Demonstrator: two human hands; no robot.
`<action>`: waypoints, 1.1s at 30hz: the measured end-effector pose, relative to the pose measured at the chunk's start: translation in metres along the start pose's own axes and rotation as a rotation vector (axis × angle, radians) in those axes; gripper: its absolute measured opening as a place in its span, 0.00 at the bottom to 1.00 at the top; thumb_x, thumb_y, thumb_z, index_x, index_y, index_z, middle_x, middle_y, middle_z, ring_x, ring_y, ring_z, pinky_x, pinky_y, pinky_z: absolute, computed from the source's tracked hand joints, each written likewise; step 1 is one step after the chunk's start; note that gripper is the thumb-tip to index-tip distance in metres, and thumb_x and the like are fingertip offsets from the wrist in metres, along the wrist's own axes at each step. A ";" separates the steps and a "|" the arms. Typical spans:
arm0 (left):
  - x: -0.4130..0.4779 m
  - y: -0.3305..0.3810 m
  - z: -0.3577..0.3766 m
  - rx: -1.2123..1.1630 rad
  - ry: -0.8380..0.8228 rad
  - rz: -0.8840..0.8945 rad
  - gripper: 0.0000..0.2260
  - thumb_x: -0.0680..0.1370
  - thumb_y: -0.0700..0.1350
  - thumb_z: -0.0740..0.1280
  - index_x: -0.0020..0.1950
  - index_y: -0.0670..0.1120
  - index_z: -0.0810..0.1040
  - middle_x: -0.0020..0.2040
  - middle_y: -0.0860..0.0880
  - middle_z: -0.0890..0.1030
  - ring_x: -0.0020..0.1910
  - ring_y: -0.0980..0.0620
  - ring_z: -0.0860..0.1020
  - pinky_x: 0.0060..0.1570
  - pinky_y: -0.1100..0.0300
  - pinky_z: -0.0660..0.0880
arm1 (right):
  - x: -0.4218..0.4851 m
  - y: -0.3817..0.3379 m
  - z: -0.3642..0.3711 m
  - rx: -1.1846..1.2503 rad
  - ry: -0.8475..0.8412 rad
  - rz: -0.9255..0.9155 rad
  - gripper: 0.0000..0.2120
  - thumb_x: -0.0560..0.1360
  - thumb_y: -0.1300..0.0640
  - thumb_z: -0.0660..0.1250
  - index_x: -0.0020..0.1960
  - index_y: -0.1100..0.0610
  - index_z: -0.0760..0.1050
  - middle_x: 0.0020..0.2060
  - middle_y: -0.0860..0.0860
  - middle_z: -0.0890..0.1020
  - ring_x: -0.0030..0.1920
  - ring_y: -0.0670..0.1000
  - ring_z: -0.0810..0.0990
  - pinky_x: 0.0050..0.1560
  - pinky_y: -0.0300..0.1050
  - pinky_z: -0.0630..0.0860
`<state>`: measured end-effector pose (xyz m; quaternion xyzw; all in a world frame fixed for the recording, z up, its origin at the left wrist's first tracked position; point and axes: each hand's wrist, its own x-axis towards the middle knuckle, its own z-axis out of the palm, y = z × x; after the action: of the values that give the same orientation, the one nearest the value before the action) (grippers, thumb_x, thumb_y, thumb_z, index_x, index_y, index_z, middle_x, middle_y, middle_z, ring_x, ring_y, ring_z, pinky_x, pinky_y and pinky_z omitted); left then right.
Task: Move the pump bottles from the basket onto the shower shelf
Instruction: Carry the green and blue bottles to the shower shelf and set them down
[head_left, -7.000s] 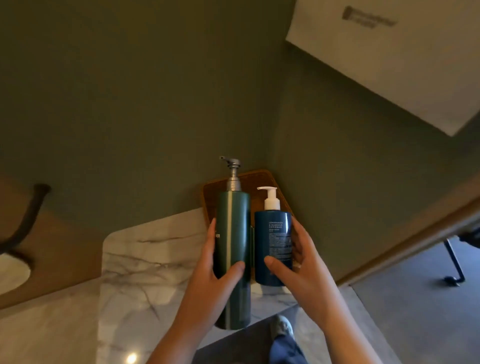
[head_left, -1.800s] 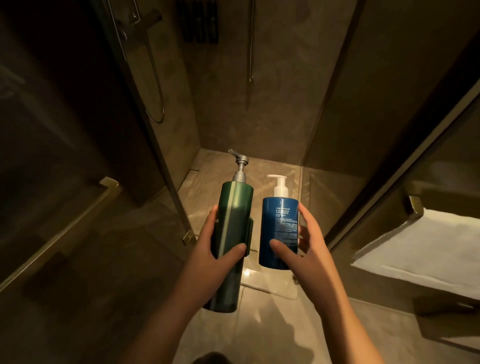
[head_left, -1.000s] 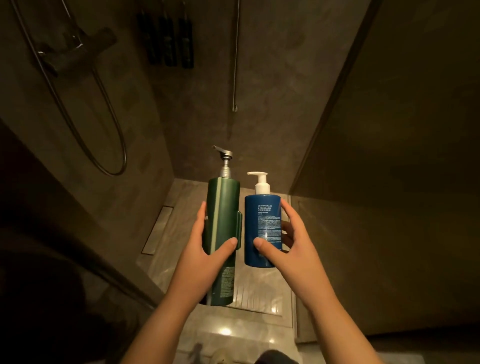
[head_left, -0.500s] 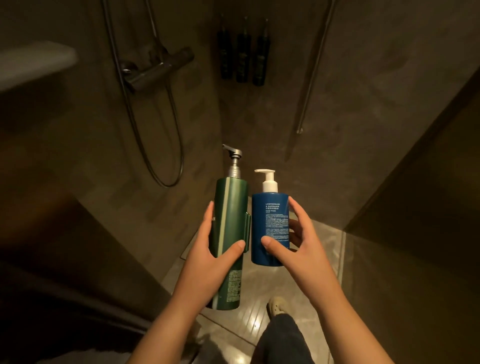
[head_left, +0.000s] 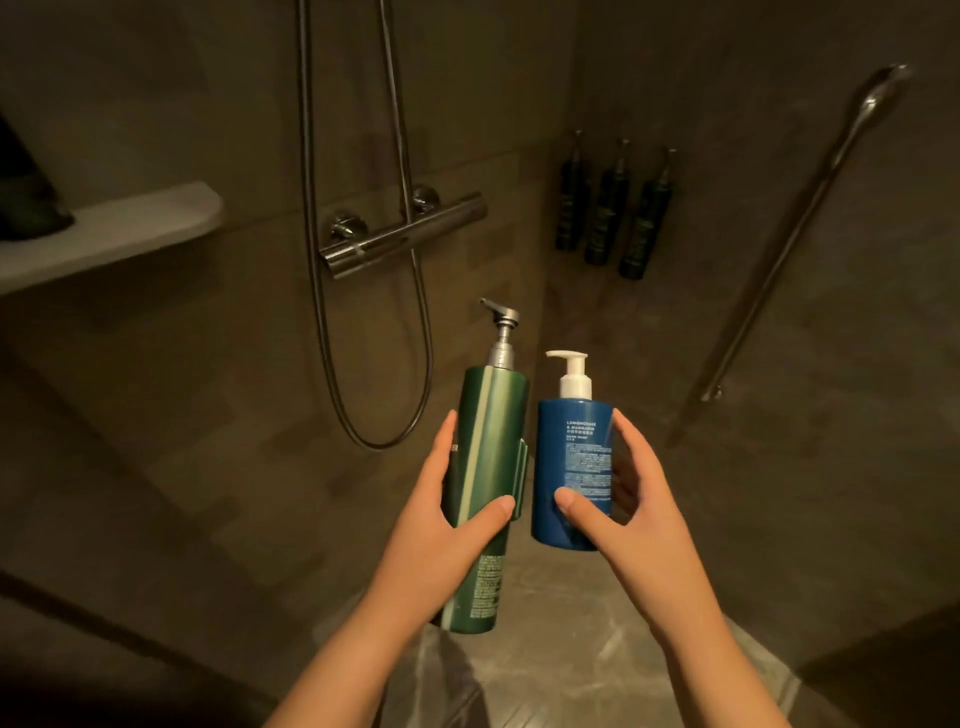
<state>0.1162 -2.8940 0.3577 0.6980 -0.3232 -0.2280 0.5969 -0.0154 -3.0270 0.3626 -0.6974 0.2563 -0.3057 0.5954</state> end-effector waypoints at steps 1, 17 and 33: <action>0.006 0.003 0.004 0.009 0.019 -0.001 0.38 0.72 0.49 0.72 0.72 0.67 0.53 0.62 0.76 0.68 0.60 0.72 0.69 0.51 0.78 0.67 | 0.011 0.001 -0.003 0.007 -0.024 -0.009 0.38 0.66 0.48 0.74 0.69 0.32 0.58 0.63 0.34 0.71 0.56 0.32 0.74 0.44 0.24 0.72; 0.049 0.012 -0.077 0.037 0.423 0.041 0.38 0.71 0.47 0.73 0.69 0.72 0.54 0.64 0.73 0.67 0.61 0.68 0.70 0.53 0.73 0.70 | 0.124 -0.024 0.096 0.133 -0.397 -0.097 0.40 0.64 0.47 0.73 0.71 0.36 0.58 0.54 0.25 0.73 0.55 0.28 0.73 0.44 0.21 0.70; 0.110 0.080 -0.207 0.247 0.742 0.350 0.39 0.73 0.46 0.71 0.73 0.66 0.51 0.70 0.66 0.63 0.65 0.67 0.67 0.59 0.72 0.68 | 0.220 -0.121 0.235 0.308 -0.599 -0.445 0.38 0.68 0.52 0.72 0.72 0.38 0.58 0.66 0.39 0.71 0.61 0.36 0.73 0.58 0.32 0.73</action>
<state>0.3232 -2.8381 0.4818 0.7335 -0.2252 0.1836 0.6145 0.3055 -3.0083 0.4840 -0.6967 -0.1347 -0.2453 0.6605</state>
